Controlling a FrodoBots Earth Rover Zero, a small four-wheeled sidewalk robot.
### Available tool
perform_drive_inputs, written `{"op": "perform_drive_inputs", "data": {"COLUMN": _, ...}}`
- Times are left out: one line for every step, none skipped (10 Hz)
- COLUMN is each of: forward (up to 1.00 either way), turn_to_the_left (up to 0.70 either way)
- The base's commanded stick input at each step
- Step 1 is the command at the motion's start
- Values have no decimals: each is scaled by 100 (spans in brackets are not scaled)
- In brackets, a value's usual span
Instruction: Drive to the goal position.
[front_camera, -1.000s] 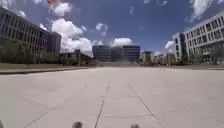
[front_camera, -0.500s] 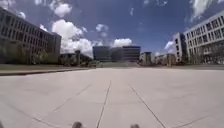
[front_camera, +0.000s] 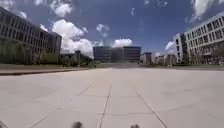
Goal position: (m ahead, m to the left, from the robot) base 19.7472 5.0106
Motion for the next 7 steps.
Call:
{"op": "perform_drive_inputs", "data": {"forward": 70, "turn_to_the_left": 0}}
{"op": "perform_drive_inputs", "data": {"forward": 70, "turn_to_the_left": 0}}
{"op": "perform_drive_inputs", "data": {"forward": 70, "turn_to_the_left": 0}}
{"op": "perform_drive_inputs", "data": {"forward": 70, "turn_to_the_left": 0}}
{"op": "perform_drive_inputs", "data": {"forward": 70, "turn_to_the_left": 0}}
{"op": "perform_drive_inputs", "data": {"forward": 70, "turn_to_the_left": 0}}
{"op": "perform_drive_inputs", "data": {"forward": 70, "turn_to_the_left": 0}}
